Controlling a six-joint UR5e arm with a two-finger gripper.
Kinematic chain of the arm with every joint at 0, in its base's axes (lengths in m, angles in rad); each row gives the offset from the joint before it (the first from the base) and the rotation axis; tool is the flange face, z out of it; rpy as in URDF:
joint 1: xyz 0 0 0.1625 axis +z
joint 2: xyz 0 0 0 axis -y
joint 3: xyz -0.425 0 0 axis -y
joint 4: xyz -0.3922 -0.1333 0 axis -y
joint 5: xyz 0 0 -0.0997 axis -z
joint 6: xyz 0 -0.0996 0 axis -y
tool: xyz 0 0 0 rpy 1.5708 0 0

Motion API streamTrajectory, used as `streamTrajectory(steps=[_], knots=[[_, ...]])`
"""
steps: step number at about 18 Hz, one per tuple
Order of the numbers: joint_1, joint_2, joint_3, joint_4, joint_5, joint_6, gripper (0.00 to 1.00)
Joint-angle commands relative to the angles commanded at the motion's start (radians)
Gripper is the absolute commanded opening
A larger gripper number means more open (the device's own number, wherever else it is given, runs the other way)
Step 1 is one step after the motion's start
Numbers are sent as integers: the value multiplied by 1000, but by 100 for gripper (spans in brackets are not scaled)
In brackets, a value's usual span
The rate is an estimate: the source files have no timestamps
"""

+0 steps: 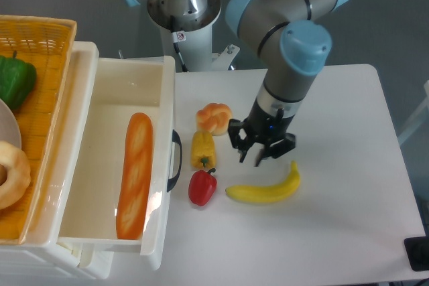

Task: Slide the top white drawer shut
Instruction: 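Move the gripper down toward the front edge of the open white drawer, then press the gripper against the drawer front beside its black handle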

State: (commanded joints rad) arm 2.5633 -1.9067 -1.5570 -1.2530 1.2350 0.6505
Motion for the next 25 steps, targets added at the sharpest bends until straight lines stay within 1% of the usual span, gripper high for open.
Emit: streamTrajectory(steps=[2,3,4,8,10,16,19,25], knots=[[-6,-9,0,-43,-28,-18,5],[-8,-9,2,-61,-37,-26,1],[-6,-8,3,-75,-48,-40,0],[-6,-6,20,-108,-130,-77,0],[-8,-6,25,-111,-170,-88,0],[-31,0,25,-109,-226,-88,0],[-49,5,26,-109,-227,-88,0],[-60,9,25,-111,-236,-91,0]])
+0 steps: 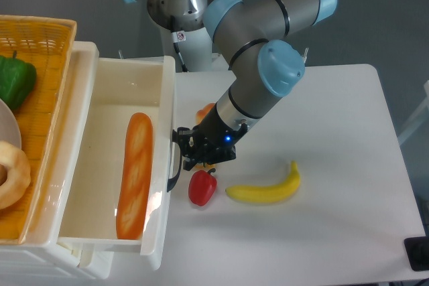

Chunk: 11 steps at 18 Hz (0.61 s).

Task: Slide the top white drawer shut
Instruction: 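Press the gripper against the drawer front beside its black handle, then push the drawer front with the gripper into the white cabinet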

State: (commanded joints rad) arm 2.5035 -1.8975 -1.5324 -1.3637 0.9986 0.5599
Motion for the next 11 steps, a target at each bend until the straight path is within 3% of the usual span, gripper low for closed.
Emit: streamTrajectory(steps=[11], knots=[[-38,2,-2,0,-5,-31,0]])
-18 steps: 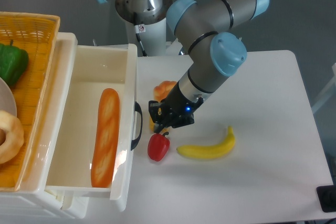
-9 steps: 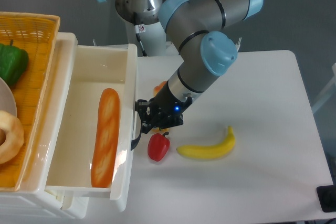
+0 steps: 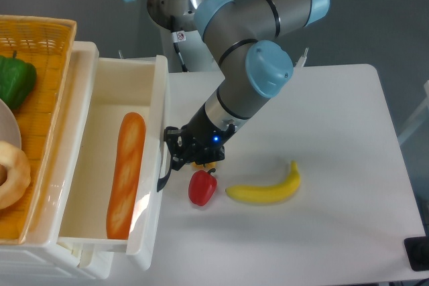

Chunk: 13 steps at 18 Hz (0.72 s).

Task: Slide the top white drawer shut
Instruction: 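Push the drawer front with the gripper into the white cabinet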

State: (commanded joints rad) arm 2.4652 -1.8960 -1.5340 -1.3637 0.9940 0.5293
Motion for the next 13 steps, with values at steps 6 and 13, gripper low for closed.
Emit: streamTrajectory(steps=[6,13], knots=[[-26,18,-6,0,-3,-6,0],[-80,20,-9,2,-8,-32,0]])
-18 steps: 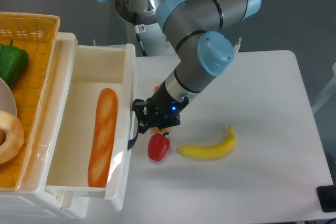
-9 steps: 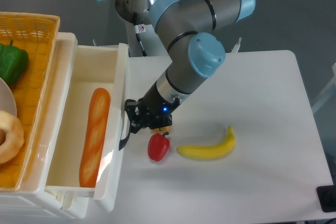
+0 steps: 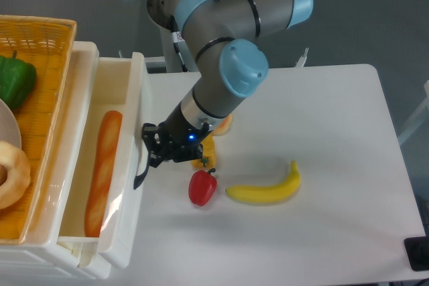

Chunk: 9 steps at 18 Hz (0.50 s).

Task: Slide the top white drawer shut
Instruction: 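Push the drawer front with the gripper into the white cabinet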

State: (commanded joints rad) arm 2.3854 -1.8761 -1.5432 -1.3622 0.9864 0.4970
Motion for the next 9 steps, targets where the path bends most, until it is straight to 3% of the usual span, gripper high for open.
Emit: streamTrajectory(steps=[9], knots=[[-38,-2,-2,3,2,-15,0]])
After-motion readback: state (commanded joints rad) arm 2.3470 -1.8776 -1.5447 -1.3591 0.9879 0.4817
